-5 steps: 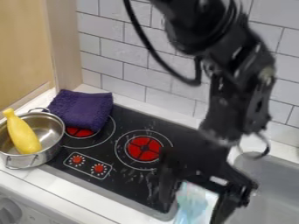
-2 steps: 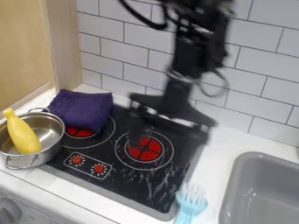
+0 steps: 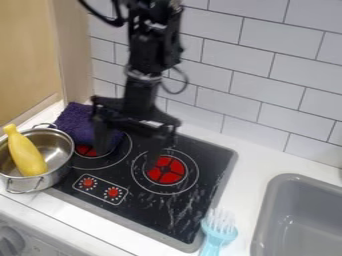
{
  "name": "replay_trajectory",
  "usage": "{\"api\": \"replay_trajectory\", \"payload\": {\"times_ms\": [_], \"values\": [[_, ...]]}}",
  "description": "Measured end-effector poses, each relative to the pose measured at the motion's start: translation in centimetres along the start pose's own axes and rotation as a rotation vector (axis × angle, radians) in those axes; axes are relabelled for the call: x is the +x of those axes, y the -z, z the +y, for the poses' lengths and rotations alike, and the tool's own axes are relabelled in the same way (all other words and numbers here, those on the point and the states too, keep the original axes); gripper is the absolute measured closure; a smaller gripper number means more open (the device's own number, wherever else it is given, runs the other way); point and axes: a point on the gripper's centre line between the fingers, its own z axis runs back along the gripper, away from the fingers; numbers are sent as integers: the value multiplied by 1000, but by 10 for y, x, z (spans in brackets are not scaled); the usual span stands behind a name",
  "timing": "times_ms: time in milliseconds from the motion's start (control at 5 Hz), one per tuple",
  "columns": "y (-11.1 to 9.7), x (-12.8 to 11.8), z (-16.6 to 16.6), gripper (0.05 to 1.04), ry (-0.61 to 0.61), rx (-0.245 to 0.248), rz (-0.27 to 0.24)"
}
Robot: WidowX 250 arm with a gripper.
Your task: Put the blue brush on the lower right side of stove
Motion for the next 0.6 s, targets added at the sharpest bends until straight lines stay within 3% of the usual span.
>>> {"api": "replay_trajectory", "payload": {"times_ms": [200, 400, 600], "values": [[-6, 22, 9, 85, -6, -21, -29], [0, 32, 25, 85, -36, -14, -16], [-11, 50, 29, 85, -29, -15, -83]]}}
